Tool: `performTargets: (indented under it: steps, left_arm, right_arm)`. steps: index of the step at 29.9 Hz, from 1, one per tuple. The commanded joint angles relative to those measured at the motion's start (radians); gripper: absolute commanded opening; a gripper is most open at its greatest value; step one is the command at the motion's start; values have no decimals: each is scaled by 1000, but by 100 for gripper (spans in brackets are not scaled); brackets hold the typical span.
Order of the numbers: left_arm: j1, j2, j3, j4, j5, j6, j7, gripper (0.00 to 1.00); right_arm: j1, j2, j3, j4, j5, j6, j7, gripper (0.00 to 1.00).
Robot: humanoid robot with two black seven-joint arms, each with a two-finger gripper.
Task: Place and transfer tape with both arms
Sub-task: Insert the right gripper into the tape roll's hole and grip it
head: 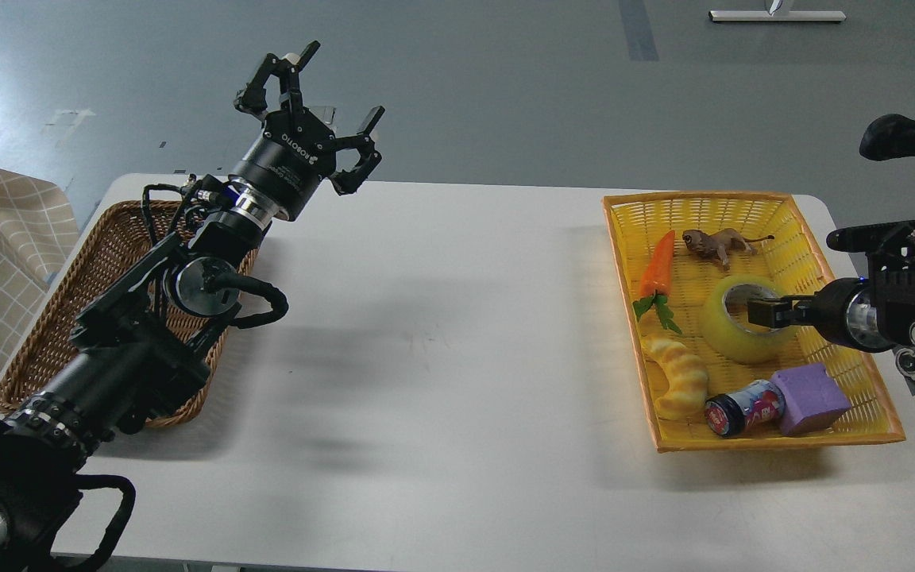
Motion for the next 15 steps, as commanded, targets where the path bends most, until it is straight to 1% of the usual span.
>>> performTargets:
  steps: [1, 2, 4, 5, 6, 10, 11, 15]
  left_arm:
    - [-1, 0, 0, 3, 0, 0, 0, 98]
    - [-1, 0, 0, 3, 0, 0, 0, 98]
    - [1, -2, 0, 3, 0, 0, 0, 98]
    - [1, -2, 0, 3, 0, 0, 0, 98]
    - [2, -2, 0, 3, 0, 0, 0, 98]
    - [1, 0, 0, 3, 0, 0, 0, 98]
    - [1, 0, 0, 5, 0, 0, 0, 98]
    - [1, 6, 0, 5, 0, 0, 0, 98]
  right_arm:
    - [0, 3, 0, -10, 0, 0, 0, 78]
    - [0, 3, 0, -10, 0, 0, 0, 75]
    - [0, 9, 0, -17, 0, 0, 0, 65]
    - [0, 16, -1, -21, 0, 0, 0, 63]
    - [0, 26, 0, -30, 0, 0, 0, 60]
    - [0, 39, -1, -47, 0, 0, 2, 55]
    - [0, 46, -1, -47, 2, 0, 2, 52]
    - [0, 55, -1, -49, 2, 0, 2, 48]
